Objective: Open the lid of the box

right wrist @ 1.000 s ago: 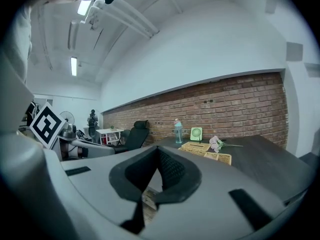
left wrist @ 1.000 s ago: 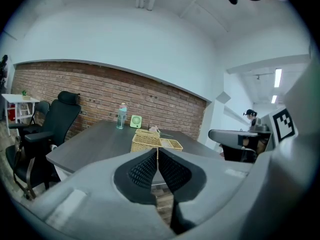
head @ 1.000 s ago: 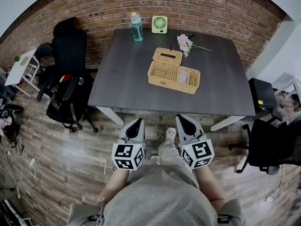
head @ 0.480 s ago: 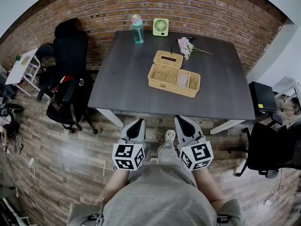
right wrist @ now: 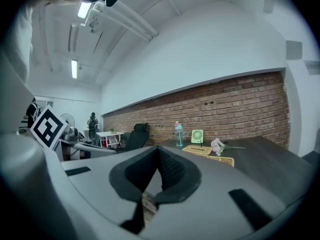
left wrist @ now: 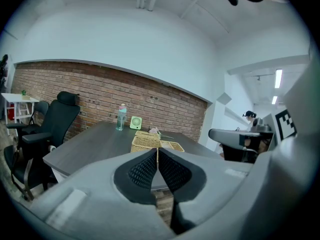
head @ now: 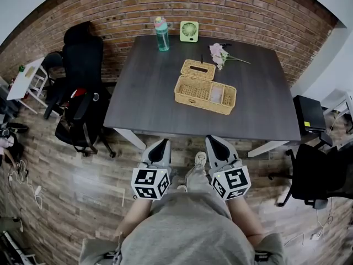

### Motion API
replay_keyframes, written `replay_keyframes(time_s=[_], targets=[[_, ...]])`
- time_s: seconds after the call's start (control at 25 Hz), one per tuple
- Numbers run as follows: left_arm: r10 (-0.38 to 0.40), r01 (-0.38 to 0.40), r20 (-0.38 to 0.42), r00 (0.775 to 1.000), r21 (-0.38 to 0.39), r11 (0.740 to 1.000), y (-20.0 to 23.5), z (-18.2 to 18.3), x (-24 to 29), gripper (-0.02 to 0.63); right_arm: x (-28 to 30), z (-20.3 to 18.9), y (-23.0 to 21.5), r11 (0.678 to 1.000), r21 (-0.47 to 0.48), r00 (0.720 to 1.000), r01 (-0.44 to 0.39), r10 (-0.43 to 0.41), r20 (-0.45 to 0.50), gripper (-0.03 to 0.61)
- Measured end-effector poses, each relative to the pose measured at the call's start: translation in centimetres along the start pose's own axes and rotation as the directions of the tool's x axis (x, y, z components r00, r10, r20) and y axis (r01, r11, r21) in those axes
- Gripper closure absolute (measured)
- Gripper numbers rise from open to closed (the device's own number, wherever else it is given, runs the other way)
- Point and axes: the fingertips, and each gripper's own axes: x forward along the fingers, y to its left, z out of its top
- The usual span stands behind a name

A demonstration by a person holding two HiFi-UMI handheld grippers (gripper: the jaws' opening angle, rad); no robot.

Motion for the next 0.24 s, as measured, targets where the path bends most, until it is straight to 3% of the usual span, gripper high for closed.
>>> replay_keyframes(time_s=[0.24], targets=[[-0.002,0.002,-0.002,1.000,-0.001,1.000,0.03,0.05,0.43,0.592,0.32,0.07,-0.35,1.000,-0.001,1.000,0.000,0.000,0.004,0.577]])
